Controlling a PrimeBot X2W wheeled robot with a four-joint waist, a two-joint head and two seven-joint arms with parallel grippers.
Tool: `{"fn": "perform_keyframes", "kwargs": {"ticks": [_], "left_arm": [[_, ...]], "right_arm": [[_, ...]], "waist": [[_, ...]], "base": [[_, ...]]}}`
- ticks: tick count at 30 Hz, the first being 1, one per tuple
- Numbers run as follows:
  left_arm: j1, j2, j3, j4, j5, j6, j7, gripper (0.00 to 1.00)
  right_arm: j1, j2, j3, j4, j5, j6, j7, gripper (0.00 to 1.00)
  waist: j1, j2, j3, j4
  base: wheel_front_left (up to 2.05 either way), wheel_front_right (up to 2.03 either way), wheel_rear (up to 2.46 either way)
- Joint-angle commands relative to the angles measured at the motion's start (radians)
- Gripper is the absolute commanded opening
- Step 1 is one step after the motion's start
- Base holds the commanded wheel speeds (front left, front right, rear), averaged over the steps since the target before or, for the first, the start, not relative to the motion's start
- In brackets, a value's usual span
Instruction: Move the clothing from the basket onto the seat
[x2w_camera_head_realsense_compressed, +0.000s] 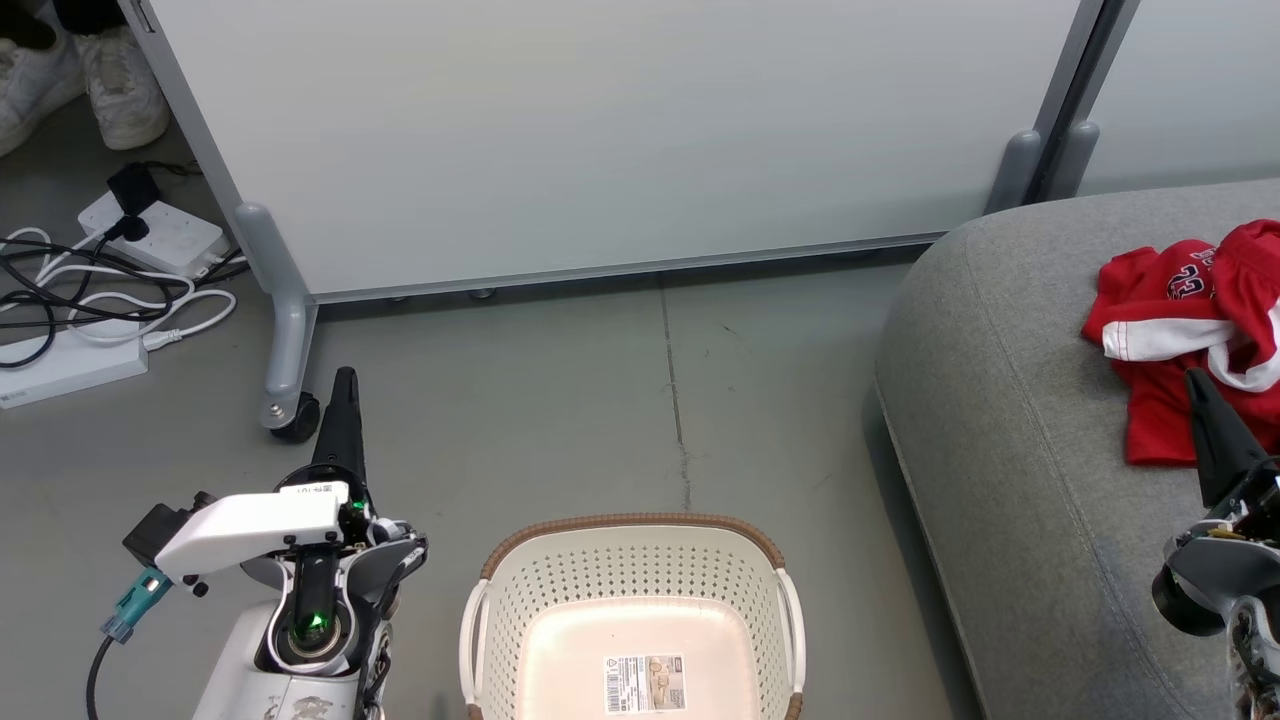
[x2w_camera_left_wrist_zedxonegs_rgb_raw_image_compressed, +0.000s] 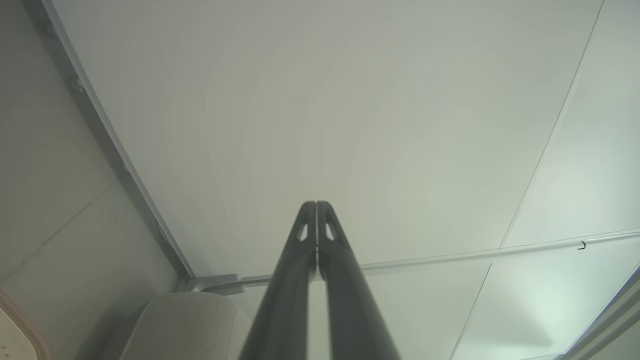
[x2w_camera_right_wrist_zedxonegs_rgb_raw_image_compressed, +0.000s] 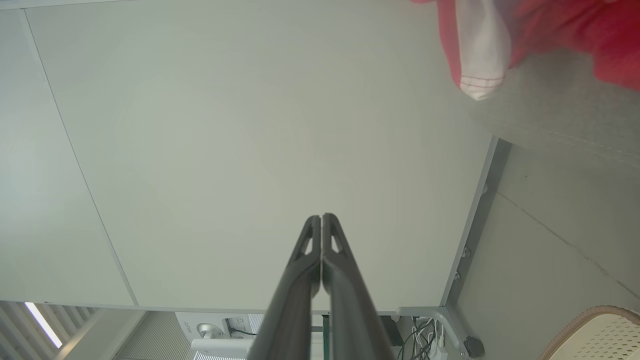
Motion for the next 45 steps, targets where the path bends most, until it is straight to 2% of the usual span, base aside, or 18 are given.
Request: {"fn": "perform_keyframes", "kwargs": {"ticks": [1, 45], "left_arm": [[-0.009, 0.003, 0.004, 0.0, -0.001, -0.004, 0.002, 0.0], [-0.009, 0.003, 0.004, 0.0, -0.001, -0.004, 0.001, 0.0]], "right_arm": [[-0.009, -0.008, 0.0, 0.001, 0.005, 0.002, 0.007, 0.0], [-0.008, -0.009, 0.003, 0.001, 0.007, 0.003, 0.003, 0.0]], "waist": [[0.0, -0.0001, 0.0, 0.0], [0.0, -0.0001, 0.0, 0.0]], "base": [[0.0, 0.0, 0.0], [0.0, 0.0, 0.0]]}}
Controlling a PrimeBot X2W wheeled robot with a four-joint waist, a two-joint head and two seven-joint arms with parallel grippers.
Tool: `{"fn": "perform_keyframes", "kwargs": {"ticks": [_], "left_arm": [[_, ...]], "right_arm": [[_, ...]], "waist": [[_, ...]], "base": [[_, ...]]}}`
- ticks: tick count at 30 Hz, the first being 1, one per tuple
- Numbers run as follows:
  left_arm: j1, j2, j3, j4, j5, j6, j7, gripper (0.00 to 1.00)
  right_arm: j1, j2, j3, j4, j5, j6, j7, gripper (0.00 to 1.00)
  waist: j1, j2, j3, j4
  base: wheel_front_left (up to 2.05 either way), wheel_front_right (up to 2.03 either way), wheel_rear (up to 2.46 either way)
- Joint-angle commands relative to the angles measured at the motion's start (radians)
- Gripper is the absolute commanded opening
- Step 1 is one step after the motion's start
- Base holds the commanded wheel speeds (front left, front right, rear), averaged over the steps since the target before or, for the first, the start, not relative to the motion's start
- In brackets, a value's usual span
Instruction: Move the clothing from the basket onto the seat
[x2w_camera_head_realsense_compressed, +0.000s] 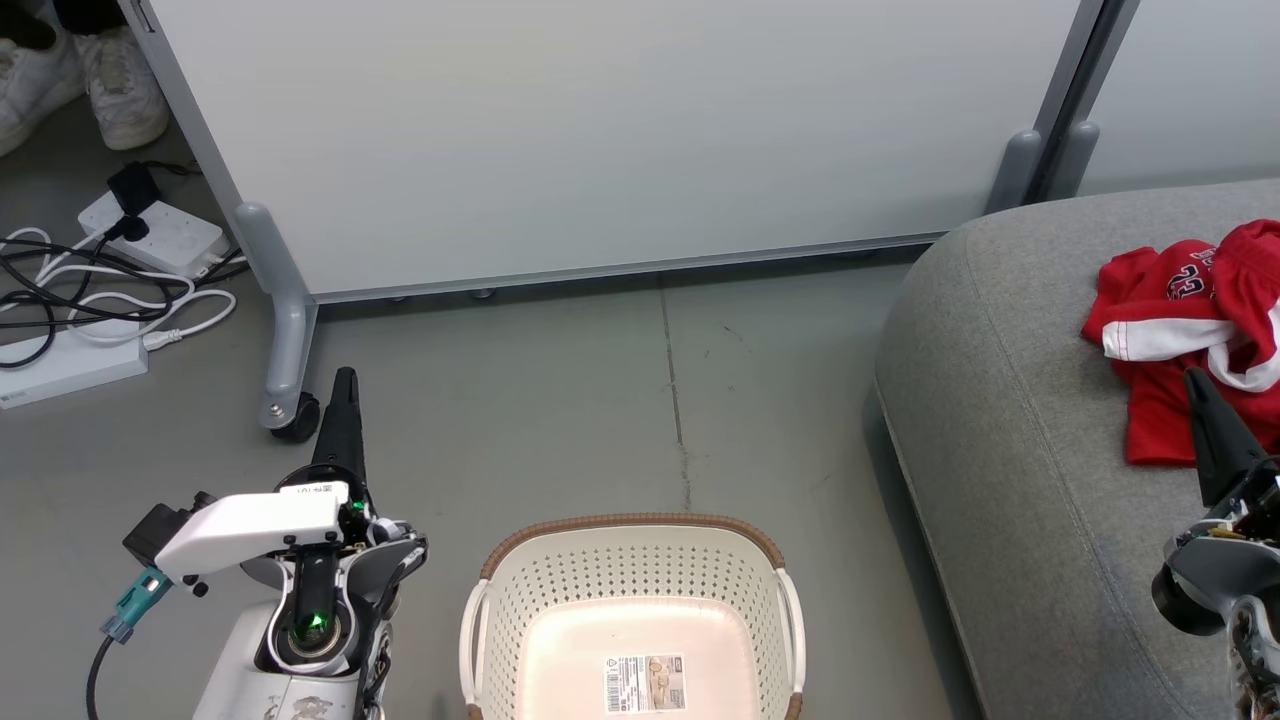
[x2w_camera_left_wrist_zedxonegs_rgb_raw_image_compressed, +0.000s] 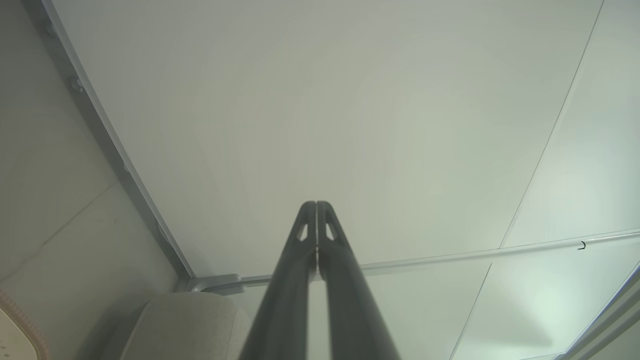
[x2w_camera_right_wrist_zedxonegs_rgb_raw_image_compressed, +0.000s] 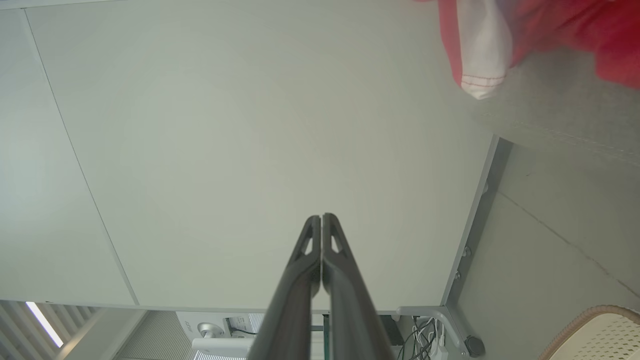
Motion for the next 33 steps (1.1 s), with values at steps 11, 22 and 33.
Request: {"fn": "perform_keyframes", "kwargs": {"ticks": [11, 22, 33], "left_arm": [[-0.009, 0.003, 0.004, 0.0, -0.001, -0.004, 0.001, 0.0], [-0.009, 0.003, 0.004, 0.0, -0.001, -0.004, 0.001, 0.0], [-0.009, 0.003, 0.004, 0.0, -0.001, -0.004, 0.001, 0.0]], "right_arm": [[-0.007, -0.007, 0.0, 0.001, 0.002, 0.003, 0.003, 0.0], [-0.007, -0.008, 0.0, 0.001, 0.003, 0.003, 0.003, 0.0], [-0.007, -0.008, 0.001, 0.001, 0.003, 0.003, 0.003, 0.0]], "waist": [[0.0, 0.0, 0.0, 0.0], [0.0, 0.0, 0.0, 0.0], [0.0, 0.0, 0.0, 0.0]], "base": [[0.0, 0.0, 0.0], [0.0, 0.0, 0.0], [0.0, 0.0, 0.0]]}}
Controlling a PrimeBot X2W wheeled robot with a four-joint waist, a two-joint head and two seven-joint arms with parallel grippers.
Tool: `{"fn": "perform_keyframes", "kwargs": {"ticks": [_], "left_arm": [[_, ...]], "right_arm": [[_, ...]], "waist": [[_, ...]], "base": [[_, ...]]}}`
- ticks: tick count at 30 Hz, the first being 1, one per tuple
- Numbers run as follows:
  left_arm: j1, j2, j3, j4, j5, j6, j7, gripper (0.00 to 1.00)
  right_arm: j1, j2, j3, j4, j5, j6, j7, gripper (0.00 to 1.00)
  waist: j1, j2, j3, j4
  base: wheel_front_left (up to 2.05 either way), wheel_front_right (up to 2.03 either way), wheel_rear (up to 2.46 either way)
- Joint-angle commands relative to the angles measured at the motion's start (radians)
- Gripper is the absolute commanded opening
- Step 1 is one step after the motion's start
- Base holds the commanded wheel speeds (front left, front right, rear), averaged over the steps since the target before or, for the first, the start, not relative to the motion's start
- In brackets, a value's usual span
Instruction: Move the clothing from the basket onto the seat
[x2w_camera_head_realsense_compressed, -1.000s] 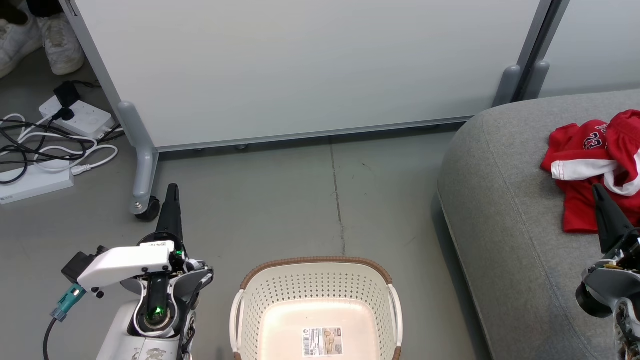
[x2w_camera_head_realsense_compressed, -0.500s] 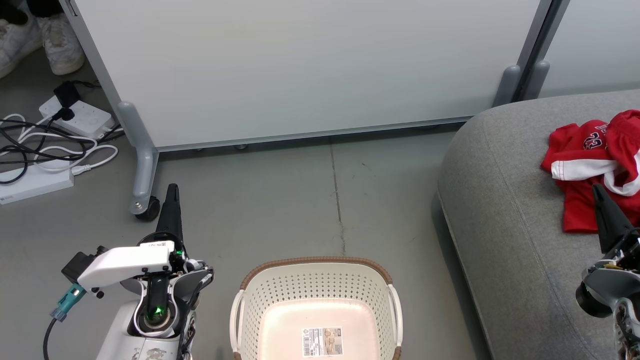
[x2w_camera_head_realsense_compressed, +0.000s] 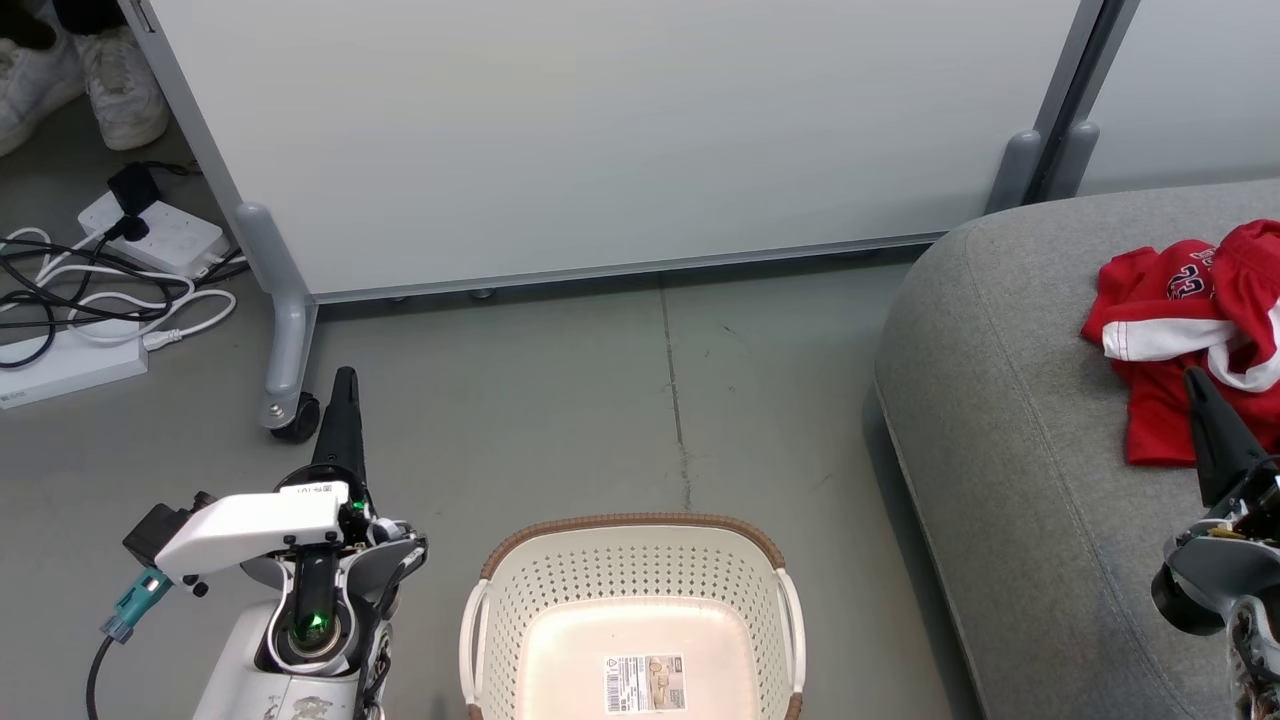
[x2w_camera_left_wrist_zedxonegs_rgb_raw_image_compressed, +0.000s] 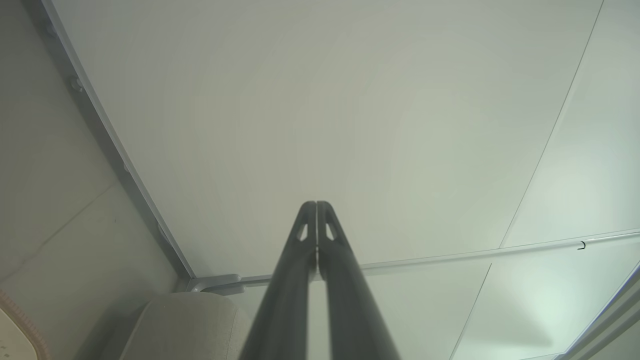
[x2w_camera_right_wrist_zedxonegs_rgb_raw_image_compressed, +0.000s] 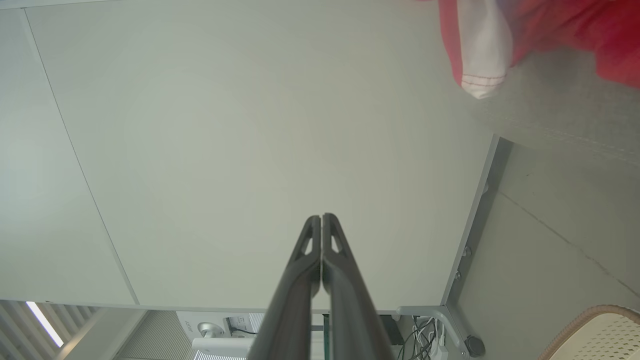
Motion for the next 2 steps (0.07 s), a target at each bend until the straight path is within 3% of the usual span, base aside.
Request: {"fn": "perform_keyframes", "kwargs": {"ticks": [1, 2], "left_arm": [[-0.009, 0.003, 0.004, 0.0, -0.001, -0.004, 0.001, 0.0], [-0.009, 0.003, 0.004, 0.0, -0.001, -0.004, 0.001, 0.0]], "right_arm": [[-0.007, -0.008, -0.001, 0.001, 0.002, 0.003, 0.003, 0.0], [-0.007, -0.008, 0.0, 0.001, 0.002, 0.003, 0.003, 0.0]], "waist": [[0.0, 0.0, 0.0, 0.0], [0.0, 0.0, 0.0, 0.0]], "base": [[0.0, 0.0, 0.0], [0.0, 0.0, 0.0]]}}
